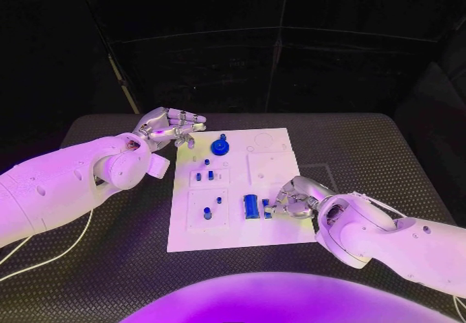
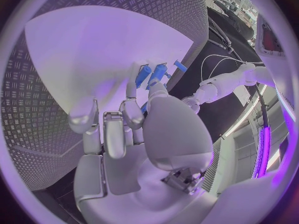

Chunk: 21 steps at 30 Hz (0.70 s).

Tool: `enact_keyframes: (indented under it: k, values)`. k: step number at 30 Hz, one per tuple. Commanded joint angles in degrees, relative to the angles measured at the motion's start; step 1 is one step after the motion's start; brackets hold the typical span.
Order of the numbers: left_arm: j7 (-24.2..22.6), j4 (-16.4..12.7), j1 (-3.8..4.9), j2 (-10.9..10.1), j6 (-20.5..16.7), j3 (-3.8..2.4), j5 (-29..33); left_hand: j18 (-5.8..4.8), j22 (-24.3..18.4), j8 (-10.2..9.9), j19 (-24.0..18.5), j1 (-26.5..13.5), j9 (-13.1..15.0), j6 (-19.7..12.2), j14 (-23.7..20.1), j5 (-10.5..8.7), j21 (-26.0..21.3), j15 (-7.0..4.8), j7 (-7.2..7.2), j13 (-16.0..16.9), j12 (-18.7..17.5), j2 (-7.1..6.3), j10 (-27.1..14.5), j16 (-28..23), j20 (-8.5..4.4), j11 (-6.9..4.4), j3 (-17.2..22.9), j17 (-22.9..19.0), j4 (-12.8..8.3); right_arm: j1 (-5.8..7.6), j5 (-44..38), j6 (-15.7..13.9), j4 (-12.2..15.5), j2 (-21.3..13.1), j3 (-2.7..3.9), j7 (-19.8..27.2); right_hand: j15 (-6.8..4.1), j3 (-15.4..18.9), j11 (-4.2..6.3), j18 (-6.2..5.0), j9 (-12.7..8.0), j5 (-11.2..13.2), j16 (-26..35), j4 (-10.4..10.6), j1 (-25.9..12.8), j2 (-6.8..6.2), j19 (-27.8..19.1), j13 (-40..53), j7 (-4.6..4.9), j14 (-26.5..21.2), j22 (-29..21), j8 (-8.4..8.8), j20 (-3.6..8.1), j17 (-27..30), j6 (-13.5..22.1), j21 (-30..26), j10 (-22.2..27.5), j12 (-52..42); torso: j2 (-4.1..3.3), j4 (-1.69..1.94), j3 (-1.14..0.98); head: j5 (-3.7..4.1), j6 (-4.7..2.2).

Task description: Assemble the parts on the task board

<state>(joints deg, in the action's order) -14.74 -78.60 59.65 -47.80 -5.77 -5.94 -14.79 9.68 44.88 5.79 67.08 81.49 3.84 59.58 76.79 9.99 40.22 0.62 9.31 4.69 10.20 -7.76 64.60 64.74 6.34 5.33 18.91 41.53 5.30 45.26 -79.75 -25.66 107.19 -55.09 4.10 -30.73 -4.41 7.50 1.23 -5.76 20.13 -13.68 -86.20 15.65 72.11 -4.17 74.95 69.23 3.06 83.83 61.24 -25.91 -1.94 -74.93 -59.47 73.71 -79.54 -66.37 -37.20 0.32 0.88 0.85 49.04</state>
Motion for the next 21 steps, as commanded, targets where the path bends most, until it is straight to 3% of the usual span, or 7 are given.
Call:
enact_keyframes:
  k: [1,21]
  values:
    - [-0.01,-0.17,0.08,-0.01,0.59,-0.05,0.26,0.78,-0.06,0.05,-0.08,-0.10,0.06,0.00,-0.46,-0.12,-0.38,-0.07,-0.26,-0.09,0.38,0.48,-0.52,-0.26,0.13,0.03,0.05,-0.06,0.14,0.05,0.31,2.21,0.60,-0.74,0.00,3.43,-0.25,0.13,-0.08,-0.05,0.08,-0.11,0.03,-0.23,1.00,0.00,0.00,0.03,-0.04,4.74,-0.05,-0.25,0.09,-7.83,0.37,-0.18,0.00,-0.11,0.05,-0.01,0.01,0.08,-0.15]
    - [-0.06,-0.12,0.08,0.08,0.58,-0.05,0.26,0.78,-0.06,0.05,-0.08,-0.10,0.06,0.00,-0.46,-0.12,-0.38,-0.07,-0.26,-0.09,0.38,0.48,-0.52,-0.26,0.13,0.03,0.05,-0.06,0.14,0.04,-0.42,4.12,-1.29,0.46,-0.01,2.98,-0.28,0.47,-0.02,-0.04,0.30,-0.16,-0.03,-1.05,4.39,0.86,0.03,0.18,-0.10,4.77,0.09,-0.50,0.10,-7.97,0.39,-0.17,-0.03,-0.20,-0.06,0.06,-0.01,-0.06,-0.04]
